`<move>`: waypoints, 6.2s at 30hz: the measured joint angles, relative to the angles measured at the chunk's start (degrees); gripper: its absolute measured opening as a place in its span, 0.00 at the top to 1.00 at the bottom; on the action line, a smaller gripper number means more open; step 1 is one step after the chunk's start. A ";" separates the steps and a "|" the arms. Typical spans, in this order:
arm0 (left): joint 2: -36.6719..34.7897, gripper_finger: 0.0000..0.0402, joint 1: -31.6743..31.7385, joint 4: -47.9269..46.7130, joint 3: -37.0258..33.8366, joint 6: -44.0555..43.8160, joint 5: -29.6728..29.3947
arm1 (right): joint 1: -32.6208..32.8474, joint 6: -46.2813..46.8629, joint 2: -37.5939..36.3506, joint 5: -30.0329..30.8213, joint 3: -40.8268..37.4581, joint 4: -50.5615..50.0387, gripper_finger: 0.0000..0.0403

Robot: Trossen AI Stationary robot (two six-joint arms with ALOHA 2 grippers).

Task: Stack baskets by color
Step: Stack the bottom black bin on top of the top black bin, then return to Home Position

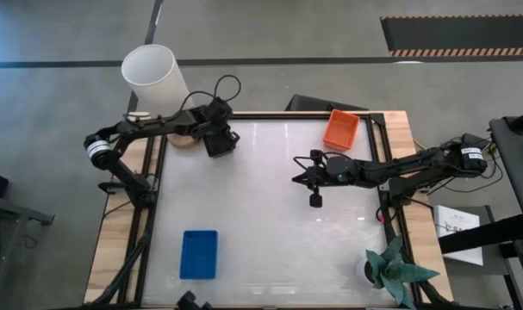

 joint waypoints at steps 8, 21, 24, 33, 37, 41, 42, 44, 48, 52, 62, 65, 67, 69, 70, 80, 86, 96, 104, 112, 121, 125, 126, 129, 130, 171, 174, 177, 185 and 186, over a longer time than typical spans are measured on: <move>2.91 0.99 2.50 -5.98 -0.05 -10.12 -4.62 | 0.00 0.00 0.00 -0.01 0.00 0.15 0.98; 9.37 0.99 2.98 7.42 -0.27 -5.51 -5.14 | 0.00 0.01 0.00 -0.02 0.00 0.19 0.98; 9.34 0.99 1.28 11.46 -0.57 0.31 -4.96 | 0.00 -0.01 0.00 -0.02 0.00 0.08 0.98; 8.71 0.99 -1.79 13.10 -0.73 6.66 -3.89 | 0.00 0.01 0.00 -0.04 0.00 0.04 0.98; 5.33 0.99 -1.97 11.20 -0.73 3.99 -3.09 | 0.00 -0.02 0.00 -0.04 0.00 -0.06 0.98; 0.11 0.99 -3.49 10.43 -2.39 3.69 -0.59 | 0.00 -1.87 -0.14 -0.04 -0.17 -0.69 0.98; -1.25 0.99 -4.36 10.92 -3.15 3.71 -0.01 | 0.00 -2.55 -0.60 -0.05 -0.63 -0.67 0.98; -4.36 0.99 -6.27 13.22 -5.60 4.02 2.42 | -0.02 -2.98 -2.09 -0.05 -1.77 -0.35 0.98; -10.96 0.99 -11.77 24.30 -13.75 5.94 8.23 | -0.14 -3.79 -7.70 -0.03 -4.77 0.18 0.98; -17.54 0.99 -17.77 38.14 -22.84 8.49 9.96 | -0.17 -3.67 -16.66 0.42 -8.64 0.16 0.98; -32.23 0.99 -25.67 63.60 -42.38 8.14 10.05 | -0.42 -1.07 -44.33 5.08 -18.87 -6.63 0.98; -36.17 0.99 -25.67 65.43 -46.59 7.80 10.09 | -0.42 -1.24 -52.02 6.08 -19.32 -13.24 0.98; -39.04 0.99 -25.67 65.52 -48.94 7.24 11.31 | -0.42 -2.11 -57.20 7.81 -19.32 -17.42 0.98; -42.36 0.99 -25.69 65.48 -51.52 6.90 11.99 | -0.42 -2.60 -62.27 8.80 -19.40 -21.14 0.98; -44.09 0.99 -25.68 65.54 -52.91 6.81 12.13 | -0.42 -2.78 -64.87 9.16 -19.47 -22.93 0.98; -63.26 0.99 -25.79 51.29 -59.72 6.57 5.30 | -0.81 -0.80 -66.76 11.33 -21.10 -25.64 0.98; -77.61 0.99 -25.75 39.05 -59.74 7.03 1.79 | -0.79 1.15 -67.48 12.39 -23.93 -25.28 0.98; -86.14 0.99 -25.43 29.38 -59.54 7.08 -1.29 | -0.92 3.92 -66.88 12.35 -26.38 -19.09 0.98; -85.53 0.99 -25.45 25.94 -59.81 3.79 -2.63 | -1.03 2.43 -65.12 12.35 -26.47 -19.00 0.98; -83.15 0.99 -25.45 26.09 -59.86 3.71 -2.65 | -1.03 2.54 -65.22 12.35 -26.49 -18.98 0.98; -80.83 0.99 -25.46 26.29 -59.90 3.71 -2.65 | 16.70 2.46 -62.66 23.87 -26.56 -17.58 0.98; -79.88 0.99 -25.45 26.47 -59.92 3.71 -2.65 | 28.10 2.49 -60.78 24.09 -26.56 -17.19 0.98; -79.77 0.99 -25.45 26.31 -59.92 3.71 -2.63 | 30.25 2.47 -60.39 24.03 -26.56 -17.19 0.98; -79.09 0.99 -25.45 26.49 -59.94 3.71 -2.65 | 34.92 2.54 -59.38 23.95 -26.56 -17.16 0.98; -78.90 0.99 -25.45 26.46 -59.94 3.71 -2.65 | 35.98 2.52 -59.10 23.91 -26.56 -17.14 0.98; -74.17 0.99 -25.47 26.53 -59.96 3.73 -2.23 | 29.24 2.97 -67.56 23.96 -26.60 -13.87 0.98; -73.79 0.99 -25.47 26.50 -59.96 3.73 -2.23 | 25.64 2.95 -67.58 23.94 -26.60 -14.37 0.98; -73.60 0.99 -25.47 26.49 -59.96 3.73 -2.21 | 22.29 2.92 -67.58 23.97 -26.60 -14.37 0.98; -72.86 0.99 -25.47 26.48 -59.96 3.73 -2.21 | 16.71 2.94 -67.58 23.98 -26.60 -14.37 0.98; -72.86 0.99 -25.47 26.48 -59.96 3.73 -2.21 | 16.43 2.92 -67.58 23.98 -26.60 -14.37 0.98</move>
